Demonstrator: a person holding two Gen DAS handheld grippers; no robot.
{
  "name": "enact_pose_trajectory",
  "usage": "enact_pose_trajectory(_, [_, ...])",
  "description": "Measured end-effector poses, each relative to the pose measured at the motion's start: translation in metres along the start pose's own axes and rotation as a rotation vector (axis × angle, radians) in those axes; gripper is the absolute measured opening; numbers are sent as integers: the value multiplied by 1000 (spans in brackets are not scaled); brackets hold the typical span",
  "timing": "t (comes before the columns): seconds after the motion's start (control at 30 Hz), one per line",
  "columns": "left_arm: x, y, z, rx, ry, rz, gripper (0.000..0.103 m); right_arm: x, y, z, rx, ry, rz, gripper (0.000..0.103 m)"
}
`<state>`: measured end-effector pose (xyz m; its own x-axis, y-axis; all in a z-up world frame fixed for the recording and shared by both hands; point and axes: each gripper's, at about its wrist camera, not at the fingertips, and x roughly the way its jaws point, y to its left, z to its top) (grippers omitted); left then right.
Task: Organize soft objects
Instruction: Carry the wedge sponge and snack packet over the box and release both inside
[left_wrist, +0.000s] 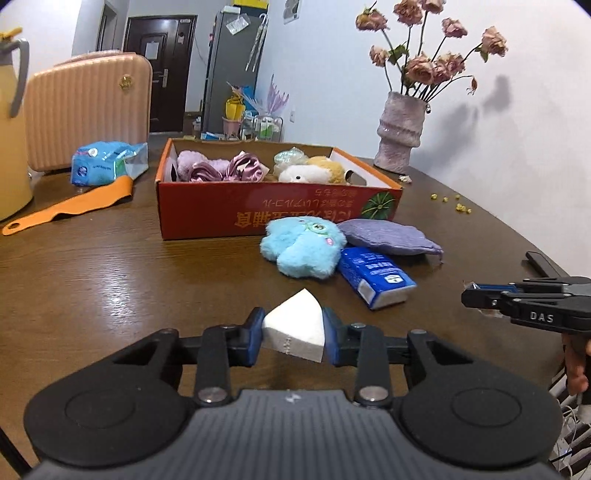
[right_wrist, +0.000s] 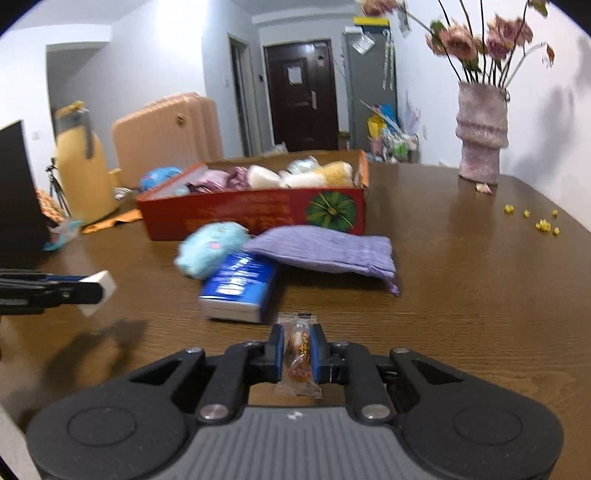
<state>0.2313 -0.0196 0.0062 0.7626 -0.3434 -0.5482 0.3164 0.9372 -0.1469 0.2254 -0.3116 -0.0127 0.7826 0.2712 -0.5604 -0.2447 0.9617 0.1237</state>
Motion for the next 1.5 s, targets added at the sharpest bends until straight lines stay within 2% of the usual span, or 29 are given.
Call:
enact_pose_trajectory(0.23, [-33,-8,-9,11,-48,1,34,-37,20,-2,-30,-69,30,14])
enact_pose_trajectory(0.43, [-48,-7,-10,5,-79,-1,34,-49,29,-2,-31,-98,57,14])
enact_pose_trajectory(0.63, [-53,1,11,2,-140,-22,34,-54,34,18,-53,-143,112,14])
enact_pose_trajectory(0.8, [-41,12,40,8,-173,-21,34,-37,34,46,-62,-152,147,14])
enact_pose_trajectory(0.9, [-22,21,67,37,-190,-17,35,-20,36,71,-95,-161,145,14])
enact_pose_trajectory(1.0, [6,33,91,44,-163,5,35,7,36,100,-131,-170,133,14])
enact_pose_trajectory(1.07, [30,44,106,42,-132,6,35,30,33,119,-128,-162,156,14])
enact_pose_trajectory(1.13, [56,55,121,46,-88,21,37,57,28,139,-114,-140,176,14])
enact_pose_trajectory(1.23, [94,66,136,78,-42,117,38,106,20,169,-87,-93,180,14])
enact_pose_trajectory(1.37, [133,79,149,62,26,97,38,174,18,198,-69,-19,169,14])
enact_pose_trajectory(1.5, [162,82,151,77,79,118,43,232,25,218,-71,46,127,14])
